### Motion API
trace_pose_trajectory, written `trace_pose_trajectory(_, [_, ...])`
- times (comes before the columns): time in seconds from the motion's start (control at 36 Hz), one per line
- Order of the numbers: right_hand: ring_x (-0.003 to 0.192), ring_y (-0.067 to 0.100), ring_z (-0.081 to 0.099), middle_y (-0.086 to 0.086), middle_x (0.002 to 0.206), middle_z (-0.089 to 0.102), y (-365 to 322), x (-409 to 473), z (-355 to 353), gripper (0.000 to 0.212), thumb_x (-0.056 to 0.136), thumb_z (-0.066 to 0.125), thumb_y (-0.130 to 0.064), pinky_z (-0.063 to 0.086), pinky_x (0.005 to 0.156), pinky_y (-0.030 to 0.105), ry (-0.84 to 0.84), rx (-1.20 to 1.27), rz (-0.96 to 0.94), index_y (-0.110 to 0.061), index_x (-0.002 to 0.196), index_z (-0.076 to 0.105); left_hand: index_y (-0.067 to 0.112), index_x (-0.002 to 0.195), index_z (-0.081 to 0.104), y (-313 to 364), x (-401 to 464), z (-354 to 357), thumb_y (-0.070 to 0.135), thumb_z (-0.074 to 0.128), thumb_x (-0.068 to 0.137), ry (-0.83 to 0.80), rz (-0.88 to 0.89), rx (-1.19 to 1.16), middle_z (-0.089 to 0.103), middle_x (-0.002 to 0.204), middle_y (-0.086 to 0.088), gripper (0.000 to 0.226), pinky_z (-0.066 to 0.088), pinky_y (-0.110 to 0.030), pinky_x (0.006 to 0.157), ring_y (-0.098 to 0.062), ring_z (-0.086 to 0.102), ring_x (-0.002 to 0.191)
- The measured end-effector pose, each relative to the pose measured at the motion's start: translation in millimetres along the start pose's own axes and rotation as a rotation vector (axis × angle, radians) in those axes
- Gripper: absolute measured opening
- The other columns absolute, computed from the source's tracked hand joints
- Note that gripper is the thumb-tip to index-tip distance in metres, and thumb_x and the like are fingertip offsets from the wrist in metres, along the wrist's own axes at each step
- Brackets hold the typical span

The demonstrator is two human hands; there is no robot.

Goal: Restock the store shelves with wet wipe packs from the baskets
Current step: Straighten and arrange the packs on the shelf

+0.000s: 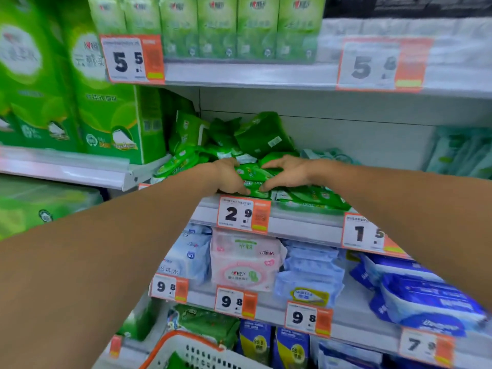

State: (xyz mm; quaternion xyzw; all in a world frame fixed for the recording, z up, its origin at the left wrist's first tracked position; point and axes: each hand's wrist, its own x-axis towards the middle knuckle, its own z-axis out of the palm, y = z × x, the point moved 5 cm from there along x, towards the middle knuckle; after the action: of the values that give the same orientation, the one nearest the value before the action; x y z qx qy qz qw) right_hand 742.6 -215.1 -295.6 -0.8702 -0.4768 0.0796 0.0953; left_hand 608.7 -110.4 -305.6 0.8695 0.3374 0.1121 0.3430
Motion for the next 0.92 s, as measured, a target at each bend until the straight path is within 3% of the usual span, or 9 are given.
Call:
trace_pose_trajectory(0.14, [0.139,0.017,0.035,-0.004,0.155,0.031,5.3,-9.8,1.0,0.089,0.072,0.084,-0.049,0.031,0.108,0.026,0.042,0.248,-0.112,-0.026,0.147,0.043,0.027,0.137,0.048,10.1,4.0,12.4,-0.014,0.076,0.073,0.053,0.026,-0.649,0.061,0.127,-0.014,0.081,0.059,-0.051,0.085,-0.032,0.066,0.107])
trace_pose_trajectory(0.22, [0.11,0.014,0.057,-0.005,0.118,0.06,8.7,-12.2,4.9,0.068,0.067,0.091,-0.025,0.045,0.09,0.023,0.13,0.469,-0.12,-0.022,0.125,0.057,0.021,0.124,0.059,28.3,1.4,19.0,-0.013,0.081,0.069,0.109,0.086,-0.86,0.066,0.117,-0.014,0.068,0.063,-0.039,0.066,-0.027,0.07,0.095])
trace_pose_trajectory(0.33, [0.069,0.012,0.061,-0.003,0.076,0.067,12.5,-15.8,-9.5,0.039,0.062,0.083,-0.011,0.047,0.058,0.021,0.365,0.645,-0.116,-0.021,0.097,0.069,0.018,0.126,0.059,52.4,-9.7,14.3,-0.015,0.08,0.068,0.093,0.178,-0.946,0.067,0.114,-0.014,0.07,0.063,-0.038,0.066,-0.026,0.07,0.094])
trace_pose_trajectory(0.44, [0.048,0.001,0.051,-0.013,0.054,0.058,13.0,-37.0,-27.1,0.024,0.069,0.076,0.0,0.04,0.05,0.018,0.388,0.744,-0.169,-0.022,0.074,0.066,0.022,0.132,0.051,67.0,-25.9,9.1,-0.018,0.078,0.068,0.021,0.31,-0.98,0.065,0.124,-0.015,0.08,0.061,-0.042,0.078,-0.031,0.07,0.104])
trace_pose_trajectory(0.53, [0.051,0.005,0.054,-0.007,0.057,0.061,13.1,-60.4,-32.7,0.02,0.072,0.07,0.002,0.041,0.05,0.016,0.384,0.831,-0.16,-0.017,0.076,0.068,0.025,0.145,0.033,71.0,-40.7,10.9,-0.012,0.08,0.071,0.045,0.372,-0.955,0.059,0.131,-0.014,0.095,0.058,-0.047,0.088,-0.03,0.067,0.111])
trace_pose_trajectory(0.61, [0.067,0.023,0.064,0.012,0.076,0.067,9.5,-82.7,-32.6,0.029,0.068,0.064,0.0,0.051,0.061,0.028,0.289,1.091,-0.121,-0.006,0.095,0.072,0.032,0.153,0.012,76.5,-58.7,9.3,0.015,0.093,0.059,0.095,0.378,-0.912,0.053,0.137,-0.012,0.125,0.056,-0.044,0.094,-0.026,0.065,0.114])
trace_pose_trajectory(0.78, [0.061,0.023,0.062,0.014,0.076,0.063,-9.3,-137.3,-5.0,0.023,0.072,0.055,0.001,0.052,0.057,0.028,0.109,1.432,-0.163,-0.006,0.09,0.067,0.025,0.153,0.025,67.8,-109.1,20.3,0.055,0.087,0.062,0.078,0.208,-0.766,0.052,0.141,0.003,0.114,0.057,-0.039,0.088,-0.013,0.063,0.112])
trace_pose_trajectory(0.86, [0.062,0.022,0.06,0.011,0.069,0.062,-12.7,-168.9,18.2,0.018,0.069,0.063,-0.004,0.048,0.059,0.032,0.221,1.29,-0.148,-0.005,0.087,0.067,0.028,0.134,0.056,63.2,-143.4,41.3,0.068,0.079,0.064,-0.152,0.099,-0.767,0.07,0.122,0.002,0.083,0.052,-0.047,0.098,-0.014,0.068,0.102])
trace_pose_trajectory(0.92, [0.066,0.023,0.062,0.011,0.071,0.065,-16.4,-185.7,29.4,0.027,0.059,0.066,-0.011,0.052,0.063,0.041,0.283,1.252,-0.159,-0.006,0.085,0.07,0.028,0.135,0.048,58.6,-158.3,48.3,0.068,0.085,0.053,-0.081,0.083,-0.819,0.072,0.115,0.005,0.098,0.052,-0.054,0.096,-0.016,0.071,0.097])
